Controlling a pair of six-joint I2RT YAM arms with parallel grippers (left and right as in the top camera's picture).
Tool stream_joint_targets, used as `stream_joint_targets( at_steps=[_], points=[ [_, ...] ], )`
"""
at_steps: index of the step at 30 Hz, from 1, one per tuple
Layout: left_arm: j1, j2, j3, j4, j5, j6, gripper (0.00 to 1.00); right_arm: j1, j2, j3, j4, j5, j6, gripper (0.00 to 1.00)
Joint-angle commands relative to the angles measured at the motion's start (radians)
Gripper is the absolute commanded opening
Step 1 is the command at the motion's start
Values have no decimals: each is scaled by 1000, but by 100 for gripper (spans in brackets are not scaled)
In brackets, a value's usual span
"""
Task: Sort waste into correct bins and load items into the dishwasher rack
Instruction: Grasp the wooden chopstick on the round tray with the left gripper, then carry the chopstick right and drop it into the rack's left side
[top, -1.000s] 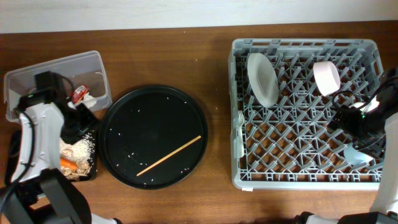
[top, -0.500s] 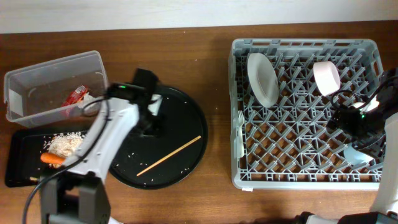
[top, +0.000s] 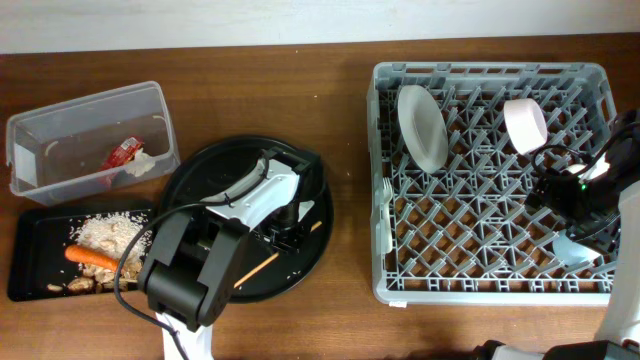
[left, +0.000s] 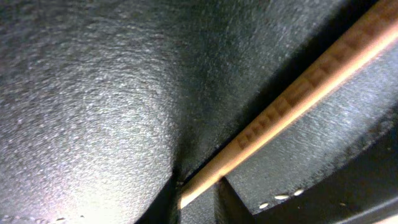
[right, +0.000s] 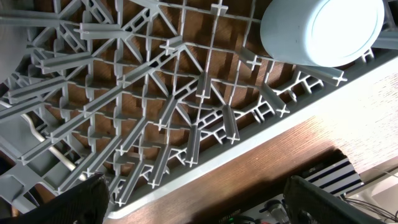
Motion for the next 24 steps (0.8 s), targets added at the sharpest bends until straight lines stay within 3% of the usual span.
stream_joint_targets(
  at_steps=[1, 5, 13, 15, 18, 21, 24],
  points=[
    [11, 64, -13, 25, -132, -5, 1, -1, -3, 11, -3, -5, 0, 93],
    [11, 64, 58, -8, -158, -8, 0, -1, -3, 11, -5, -5, 0, 93],
    [18, 64, 467, -220, -161, -46, 0, -1, -3, 11, -7, -1, 0, 92],
    [18, 64, 549, -250, -74, -46, 0, -1, -3, 11, -7, -1, 0, 93],
    [16, 64, 674, -254, 182, -46, 0, -1, -3, 11, -7, -1, 0, 93],
    [3, 65, 719, -144, 641, -77, 0, -1, -3, 11, -4, -1, 0, 93],
    [-36, 68, 719, -79, 690, -189, 0, -1, -3, 11, -4, -1, 0, 93]
  ],
)
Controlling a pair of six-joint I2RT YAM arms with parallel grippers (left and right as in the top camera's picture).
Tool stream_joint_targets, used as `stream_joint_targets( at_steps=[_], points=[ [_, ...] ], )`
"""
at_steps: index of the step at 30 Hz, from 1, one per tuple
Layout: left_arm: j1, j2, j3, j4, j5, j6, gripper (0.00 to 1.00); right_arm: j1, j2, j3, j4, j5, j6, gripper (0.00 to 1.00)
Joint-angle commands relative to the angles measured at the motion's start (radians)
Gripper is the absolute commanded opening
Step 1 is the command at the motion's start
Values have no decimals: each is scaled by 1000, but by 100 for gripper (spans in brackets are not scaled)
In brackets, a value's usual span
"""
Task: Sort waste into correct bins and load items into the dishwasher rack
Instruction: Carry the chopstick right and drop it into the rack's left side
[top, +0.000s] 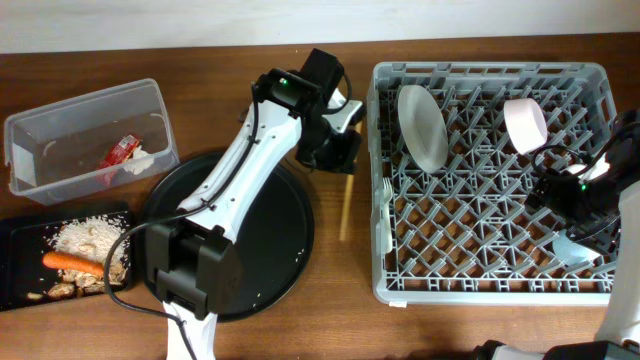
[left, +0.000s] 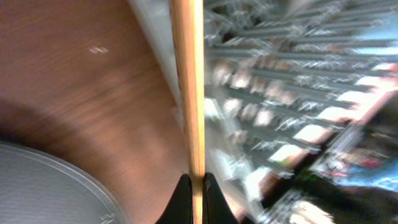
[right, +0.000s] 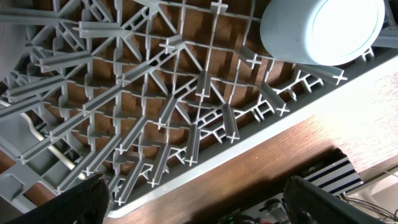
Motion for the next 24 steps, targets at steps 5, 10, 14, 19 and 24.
stream_joint_targets(
  at_steps=[5, 10, 14, 19, 24],
  points=[
    [-148, 12, 21, 116, 67, -313, 0, -1, -3, 11, -1, -2, 0, 93],
    [-200, 28, 21, 122, -48, -485, 0, -1, -3, 11, -2, -2, 0, 93],
    [-206, 29, 19, 119, -145, -548, 0, -1, -3, 11, -2, -2, 0, 93],
    [-209, 29, -60, 149, -219, -542, 0, -1, -3, 11, -2, -2, 0, 93],
    [-227, 29, -95, 188, -255, -522, 0, -1, -3, 11, -4, -2, 0, 93]
  ],
)
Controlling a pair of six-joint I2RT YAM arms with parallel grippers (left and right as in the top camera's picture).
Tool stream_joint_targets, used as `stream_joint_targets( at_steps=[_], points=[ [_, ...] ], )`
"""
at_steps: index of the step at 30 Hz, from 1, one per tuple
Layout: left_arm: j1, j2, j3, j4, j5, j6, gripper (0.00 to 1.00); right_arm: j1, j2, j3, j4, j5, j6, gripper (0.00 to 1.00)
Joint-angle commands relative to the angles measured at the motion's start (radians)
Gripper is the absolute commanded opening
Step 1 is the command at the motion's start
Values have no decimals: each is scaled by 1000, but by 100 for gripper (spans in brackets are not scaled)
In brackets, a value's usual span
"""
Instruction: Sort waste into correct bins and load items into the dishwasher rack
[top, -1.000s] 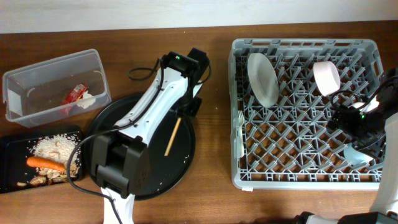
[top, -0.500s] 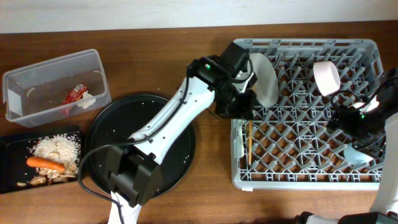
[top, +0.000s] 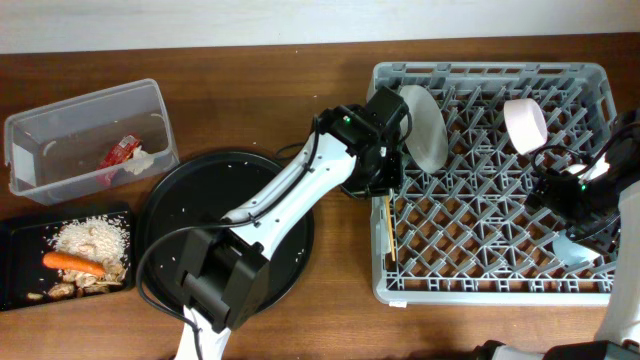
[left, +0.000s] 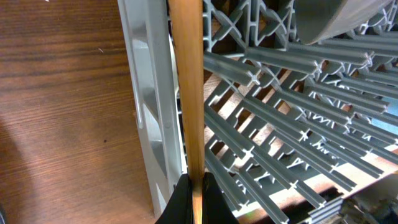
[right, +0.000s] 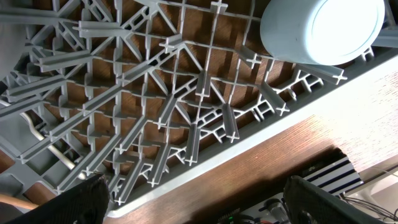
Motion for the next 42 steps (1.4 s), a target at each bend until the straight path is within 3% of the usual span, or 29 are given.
stream_joint_targets(
  at_steps=[1, 5, 6, 7, 9, 12, 15, 18, 20, 22, 30, 35, 39, 42],
  points=[
    [-22, 8, -11, 15, -47, 24, 0, -1, -3, 11, -3, -2, 0, 93],
    [-39, 8, -11, 22, -63, 33, 1, -1, -3, 11, -3, -2, 0, 93],
    [-39, 8, -11, 22, -66, 35, 10, -1, -3, 11, -4, -2, 0, 93],
    [-39, 8, -11, 22, -78, 36, 27, -1, -3, 11, -4, -2, 0, 93],
    [-34, 8, -11, 22, -97, 62, 33, -1, -3, 11, -4, -2, 0, 93],
    [0, 7, -11, 6, -125, 105, 33, -1, -3, 11, -3, -2, 0, 93],
    [100, -14, 6, -125, -214, 146, 29, -1, -3, 11, -3, -2, 0, 92],
    [229, -27, 6, -231, -290, 146, 19, -1, -3, 11, 0, -2, 0, 93],
    [321, -26, -7, -278, -291, 146, 0, -1, -3, 11, 0, -2, 0, 93],
    [381, -25, -65, -274, -289, 146, 0, -1, -3, 11, 0, -2, 0, 93],
    [288, -25, -409, 76, -101, 146, 0, -1, -3, 11, 0, -2, 0, 93],
    [197, -25, -422, 289, -85, 159, 0, -1, -3, 11, 0, -2, 0, 93],
    [184, -25, -422, 426, 104, 299, 0, -1, -3, 11, 0, -2, 0, 93],
    [188, -25, -422, 441, 130, 341, 0, -1, -3, 11, -1, -2, 0, 93]
  ],
)
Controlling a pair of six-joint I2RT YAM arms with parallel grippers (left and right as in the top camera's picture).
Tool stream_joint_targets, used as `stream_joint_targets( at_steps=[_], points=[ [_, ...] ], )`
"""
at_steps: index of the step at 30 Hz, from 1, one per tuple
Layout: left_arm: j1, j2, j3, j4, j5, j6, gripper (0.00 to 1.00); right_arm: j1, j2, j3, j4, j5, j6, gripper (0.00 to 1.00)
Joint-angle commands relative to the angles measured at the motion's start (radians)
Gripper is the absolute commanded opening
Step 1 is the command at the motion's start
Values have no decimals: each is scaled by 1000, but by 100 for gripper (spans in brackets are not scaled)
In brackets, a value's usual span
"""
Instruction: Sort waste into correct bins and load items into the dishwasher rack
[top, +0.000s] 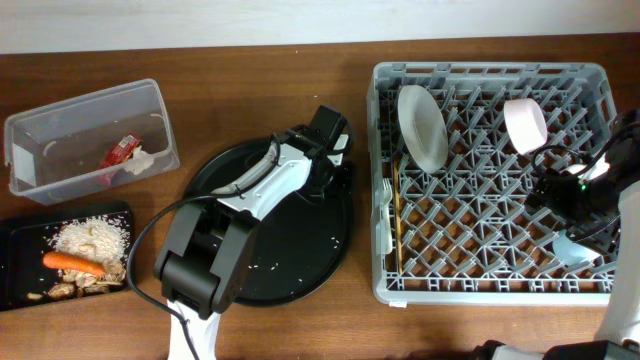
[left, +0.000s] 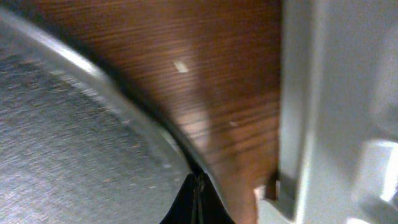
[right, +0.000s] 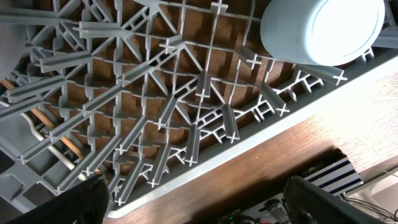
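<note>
A black round plate (top: 265, 250) lies on the table left of the grey dishwasher rack (top: 490, 292). My left gripper (top: 335, 180) is at the plate's upper right rim. In the left wrist view the plate's rim (left: 124, 93) runs into the jaws, and the left gripper (left: 198, 186) is shut on it, close beside the rack wall (left: 323, 124). A wooden chopstick (top: 395, 225) lies in the rack's left column beside a fork (top: 386, 215). My right gripper (top: 556, 192) hovers open over the rack's right side, and its wrist view shows the right gripper (right: 199, 208) holding nothing.
A white plate (top: 422, 125) and a pale cup (top: 525, 125) stand in the rack; the cup (right: 323, 31) also shows in the right wrist view. A clear bin (top: 30, 135) with a red wrapper sits far left. Below it is a black tray (top: 30, 285) of rice and carrot.
The chopstick has left my left gripper and lies in the rack. The left gripper has moved back left to the black plate's rim and shut on it. The plate sits further right.
My left gripper was down on the black plate, shut at the chopstick's end. Then it held the chopstick over the table by the rack, then over the rack's left edge. Now the chopstick rests in the rack and the gripper holds the plate's rim. The right arm stayed still.
</note>
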Motion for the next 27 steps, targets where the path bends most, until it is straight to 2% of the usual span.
stream_joint_targets(
  at_steps=[1, 4, 8, 9, 10, 11, 13, 14, 16, 17, 20, 23, 27],
  points=[
    [14, -19, 6, 3, 74, 85, 1, -1, -3, 11, -2, -2, 0, 93],
    [56, -24, 40, -63, 68, 142, 7, -1, -3, 11, -2, -2, 0, 93],
    [125, -69, 125, -307, -195, 227, 9, -1, -3, 11, -5, -2, 0, 93],
    [156, -115, 160, -396, -257, 228, 9, -1, -3, 11, -8, -2, 0, 98],
    [174, -149, 170, -426, -287, 228, 8, -1, -3, 11, -10, -3, 0, 99],
    [190, -187, 171, -447, -317, 227, 9, -1, -3, 11, -13, -22, -23, 99],
    [232, -283, 171, -506, -399, 227, 12, 6, -3, 11, 0, -224, -190, 99],
    [272, -340, 171, -569, -451, 217, 56, 65, -3, 11, 8, -367, -322, 99],
    [324, -357, 171, -635, -455, 167, 79, 159, -3, 11, 14, -321, -325, 99],
    [356, -357, 171, -668, -454, 148, 84, 221, -3, 11, 20, -286, -323, 99],
    [466, -358, 171, -763, -443, 117, 87, 348, -3, 11, 44, -140, -229, 99],
    [545, -396, 167, -836, -443, 138, 86, 391, -30, 11, 41, -101, -174, 99],
    [549, -626, 44, -701, -444, 149, 86, 391, -191, 9, 117, -67, -174, 99]
  ],
)
